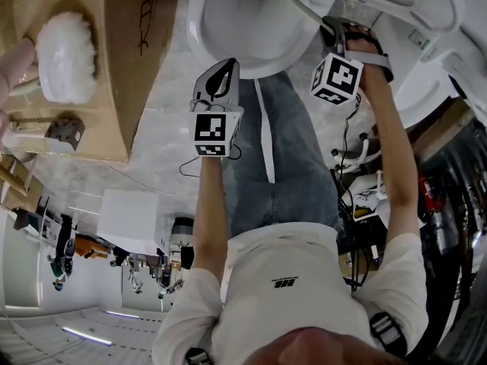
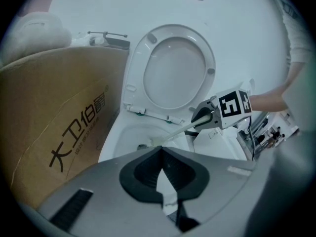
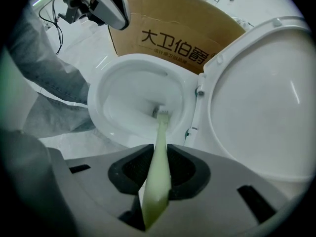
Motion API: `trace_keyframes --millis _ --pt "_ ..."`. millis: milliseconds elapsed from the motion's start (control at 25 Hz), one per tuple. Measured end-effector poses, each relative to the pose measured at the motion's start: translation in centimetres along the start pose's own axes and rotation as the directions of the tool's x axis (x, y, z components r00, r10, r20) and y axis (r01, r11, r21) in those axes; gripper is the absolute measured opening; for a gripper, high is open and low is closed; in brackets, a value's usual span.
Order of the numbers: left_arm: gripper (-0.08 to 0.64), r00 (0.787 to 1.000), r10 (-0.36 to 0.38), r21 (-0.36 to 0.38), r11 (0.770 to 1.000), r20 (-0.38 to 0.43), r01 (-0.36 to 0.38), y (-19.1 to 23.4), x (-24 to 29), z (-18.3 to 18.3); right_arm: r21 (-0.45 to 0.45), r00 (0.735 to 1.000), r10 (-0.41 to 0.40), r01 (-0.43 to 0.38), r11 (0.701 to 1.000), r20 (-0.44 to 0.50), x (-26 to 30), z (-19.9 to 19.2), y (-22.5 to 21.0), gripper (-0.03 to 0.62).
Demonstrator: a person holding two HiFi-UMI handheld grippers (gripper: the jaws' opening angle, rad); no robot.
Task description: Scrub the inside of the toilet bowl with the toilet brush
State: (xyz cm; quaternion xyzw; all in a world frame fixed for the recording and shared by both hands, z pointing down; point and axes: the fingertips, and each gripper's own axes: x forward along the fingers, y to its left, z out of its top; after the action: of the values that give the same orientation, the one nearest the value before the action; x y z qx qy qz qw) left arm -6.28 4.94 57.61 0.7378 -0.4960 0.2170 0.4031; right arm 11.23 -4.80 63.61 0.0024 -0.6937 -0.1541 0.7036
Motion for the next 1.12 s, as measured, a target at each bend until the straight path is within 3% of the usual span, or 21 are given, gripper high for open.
trace_keyframes --millis 320,1120 --pt "0.008 1.000 -0.008 -0.001 1.000 -0.001 0.008 -0.5 -0.2 -0.4 0.064 0.995 0.075 -0.071 0.995 -0.069 -0.4 -2.5 0.8 0.077" --pt "0.008 1.000 -0.015 0.002 1.000 0.000 0.015 -0.6 -0.9 -1.2 0.075 0.970 0.233 -0.228 0.971 -0.067 -1.9 -1.2 6.2 0.077"
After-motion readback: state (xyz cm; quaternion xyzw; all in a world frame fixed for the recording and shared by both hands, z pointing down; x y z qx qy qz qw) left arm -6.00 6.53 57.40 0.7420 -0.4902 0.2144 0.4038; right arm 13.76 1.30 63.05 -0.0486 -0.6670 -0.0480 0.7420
